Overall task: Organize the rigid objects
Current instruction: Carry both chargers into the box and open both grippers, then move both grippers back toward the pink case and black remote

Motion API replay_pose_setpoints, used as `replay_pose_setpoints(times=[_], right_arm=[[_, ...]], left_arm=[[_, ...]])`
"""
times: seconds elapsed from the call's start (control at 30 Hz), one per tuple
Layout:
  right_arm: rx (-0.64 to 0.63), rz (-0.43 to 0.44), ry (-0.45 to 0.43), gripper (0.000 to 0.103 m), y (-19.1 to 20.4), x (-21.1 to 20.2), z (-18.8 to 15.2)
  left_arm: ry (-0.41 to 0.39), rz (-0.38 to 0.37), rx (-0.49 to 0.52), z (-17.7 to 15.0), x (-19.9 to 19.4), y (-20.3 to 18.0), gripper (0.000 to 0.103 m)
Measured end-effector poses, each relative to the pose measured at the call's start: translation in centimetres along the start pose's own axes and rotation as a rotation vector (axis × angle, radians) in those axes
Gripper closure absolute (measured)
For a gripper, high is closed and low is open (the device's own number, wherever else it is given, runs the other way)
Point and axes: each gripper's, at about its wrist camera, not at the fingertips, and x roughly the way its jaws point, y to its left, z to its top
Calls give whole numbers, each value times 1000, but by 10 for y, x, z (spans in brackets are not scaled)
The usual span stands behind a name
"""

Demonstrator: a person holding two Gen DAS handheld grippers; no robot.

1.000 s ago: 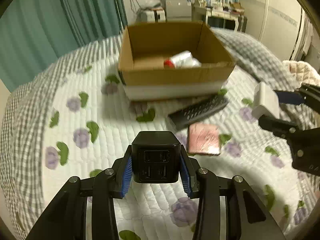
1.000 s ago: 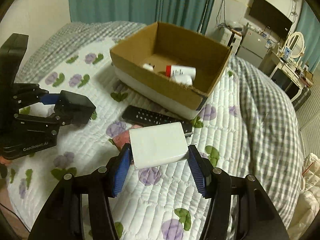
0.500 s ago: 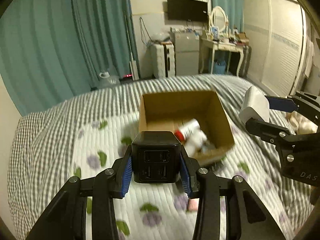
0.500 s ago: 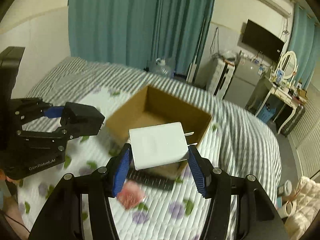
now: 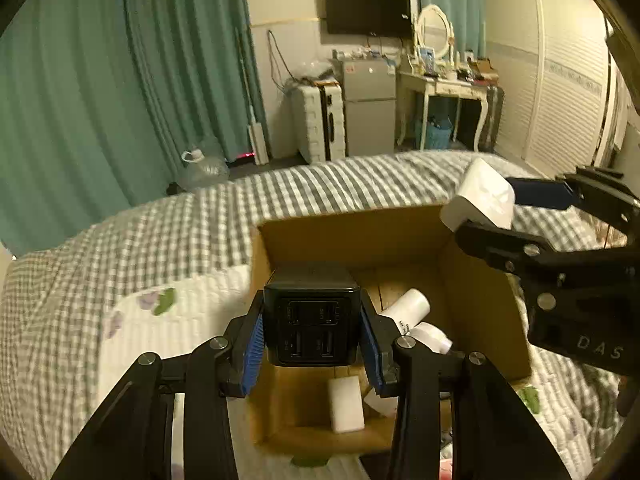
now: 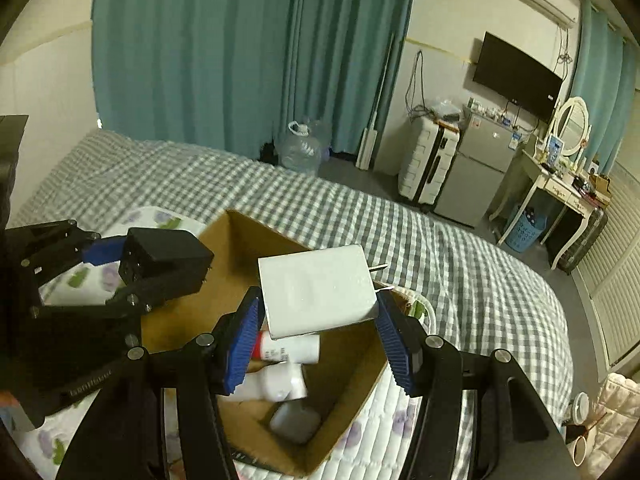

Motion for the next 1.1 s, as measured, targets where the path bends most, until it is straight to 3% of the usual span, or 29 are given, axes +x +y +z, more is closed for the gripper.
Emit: replay_pose_setpoints(times=[0.23, 0.57, 0.67, 0.77, 0.83, 1.1], right_arm=[[34, 20, 41, 47, -12, 53, -24], [43, 44, 41, 46, -11, 67, -31], [36, 14, 17, 31, -10, 53, -26], [56, -5, -11, 29, -15, 26, -20], [66, -10, -24, 25, -18, 2, -17], [94, -53, -69, 9, -17, -103, -30]], left_arm=[[51, -22, 0, -15, 44, -6, 61], [62, -19, 27, -26, 50, -17, 57], [56, 22, 49, -26, 34, -17, 44], [60, 24, 50, -28, 10, -12, 42], [63, 30, 44, -30, -10, -9, 35], [-26, 89, 27, -49, -116, 1, 21]])
